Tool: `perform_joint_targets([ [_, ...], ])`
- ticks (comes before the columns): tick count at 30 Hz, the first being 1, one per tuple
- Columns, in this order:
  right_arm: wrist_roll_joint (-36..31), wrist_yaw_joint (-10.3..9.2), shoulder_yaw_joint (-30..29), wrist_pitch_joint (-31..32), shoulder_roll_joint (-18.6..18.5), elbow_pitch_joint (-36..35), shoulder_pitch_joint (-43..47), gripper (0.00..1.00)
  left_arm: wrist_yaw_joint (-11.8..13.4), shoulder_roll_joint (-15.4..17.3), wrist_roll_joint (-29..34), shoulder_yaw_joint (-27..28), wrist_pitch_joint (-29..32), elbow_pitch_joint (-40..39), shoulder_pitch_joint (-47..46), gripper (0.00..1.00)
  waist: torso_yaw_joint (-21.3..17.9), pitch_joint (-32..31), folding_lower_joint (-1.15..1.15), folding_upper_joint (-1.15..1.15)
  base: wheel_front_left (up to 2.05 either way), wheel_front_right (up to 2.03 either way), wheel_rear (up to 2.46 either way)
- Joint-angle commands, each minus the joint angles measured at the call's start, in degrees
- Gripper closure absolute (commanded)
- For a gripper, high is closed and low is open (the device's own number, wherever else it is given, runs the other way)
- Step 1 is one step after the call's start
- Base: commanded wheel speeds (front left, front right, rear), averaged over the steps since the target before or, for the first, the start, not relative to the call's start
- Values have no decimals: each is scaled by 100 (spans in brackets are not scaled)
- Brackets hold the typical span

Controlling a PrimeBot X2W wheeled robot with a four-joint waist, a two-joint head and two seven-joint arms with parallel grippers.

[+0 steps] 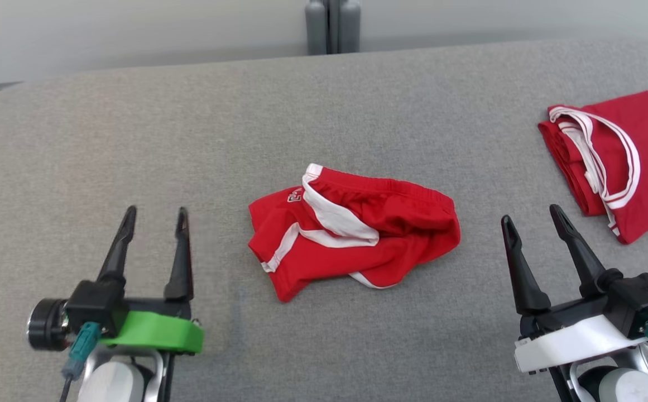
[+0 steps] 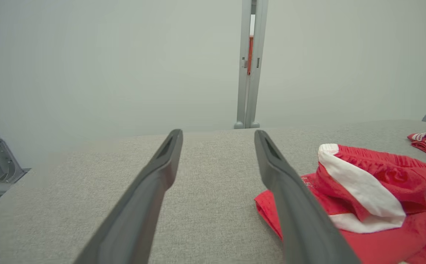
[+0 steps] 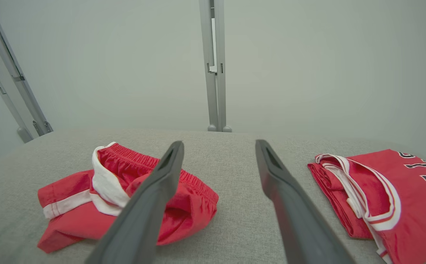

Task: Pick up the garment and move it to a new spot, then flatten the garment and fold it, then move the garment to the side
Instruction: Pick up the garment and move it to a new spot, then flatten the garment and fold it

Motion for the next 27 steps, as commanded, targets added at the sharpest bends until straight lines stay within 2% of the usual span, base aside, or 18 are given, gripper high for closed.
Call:
perform_joint_targets([
  [1, 45, -4, 8, 20, -38, -18, 78, 0, 46, 66, -30, 49, -9, -26, 158, 0, 168, -229, 0, 0, 0, 0, 0],
  [12, 144, -4, 3, 172, -92, 73, 403, 0, 165, 161, -106, 62, 15, -162, 751, 0, 55, -551, 0, 0, 0, 0, 0],
  [27, 200, -5, -138, 238, -52, 84, 521, 0, 196, 210, -119, -42, 32, -181, 868, 0, 20, -596, 0, 0, 0, 0, 0],
])
